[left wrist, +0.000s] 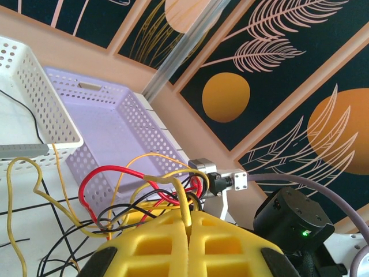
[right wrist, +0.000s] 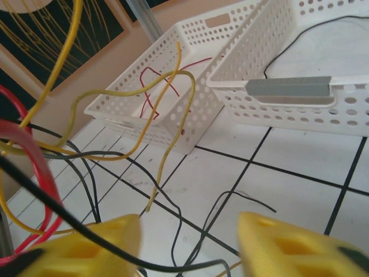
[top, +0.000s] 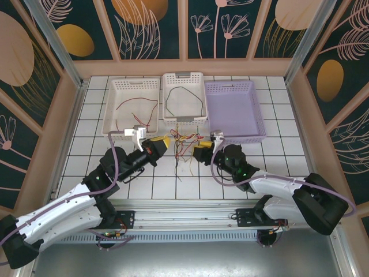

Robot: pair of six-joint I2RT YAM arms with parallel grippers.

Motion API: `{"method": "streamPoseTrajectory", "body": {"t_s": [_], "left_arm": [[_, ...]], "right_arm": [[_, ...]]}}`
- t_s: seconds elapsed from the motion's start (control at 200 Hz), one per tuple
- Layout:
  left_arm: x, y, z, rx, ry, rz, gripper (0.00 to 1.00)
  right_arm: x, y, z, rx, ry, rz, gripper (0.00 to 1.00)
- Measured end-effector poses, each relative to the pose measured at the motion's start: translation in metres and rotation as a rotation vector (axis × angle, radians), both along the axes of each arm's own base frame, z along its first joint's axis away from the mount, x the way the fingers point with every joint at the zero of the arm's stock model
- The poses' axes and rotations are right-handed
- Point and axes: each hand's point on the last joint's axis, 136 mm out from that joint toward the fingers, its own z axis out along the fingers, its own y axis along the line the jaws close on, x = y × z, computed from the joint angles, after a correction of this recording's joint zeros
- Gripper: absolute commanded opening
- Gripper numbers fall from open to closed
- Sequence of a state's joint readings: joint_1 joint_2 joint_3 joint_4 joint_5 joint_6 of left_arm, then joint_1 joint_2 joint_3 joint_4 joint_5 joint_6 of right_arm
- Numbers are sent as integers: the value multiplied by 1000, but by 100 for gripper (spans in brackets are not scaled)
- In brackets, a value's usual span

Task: Untangle the cables

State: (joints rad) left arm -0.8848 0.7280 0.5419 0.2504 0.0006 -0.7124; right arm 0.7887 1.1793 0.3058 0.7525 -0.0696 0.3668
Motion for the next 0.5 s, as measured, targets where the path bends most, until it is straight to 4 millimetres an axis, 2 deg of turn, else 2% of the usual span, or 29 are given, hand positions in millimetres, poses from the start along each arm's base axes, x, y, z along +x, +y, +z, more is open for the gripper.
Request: {"method": "streamPoseTrajectory", "body": {"t_s": [0.195,0.315,0.5], "left_arm": [[-3,3,5,-10,-9,1,0],[-5,8,7,-12,-12,9,0],[-7,15,-2,17,2,23,0]], "right_arm": [[1,0,3,-6,-22,-7,0],[1,-3,8,-4,-35,-18,0],[3,-17,31,35,-79,-80,0]]}}
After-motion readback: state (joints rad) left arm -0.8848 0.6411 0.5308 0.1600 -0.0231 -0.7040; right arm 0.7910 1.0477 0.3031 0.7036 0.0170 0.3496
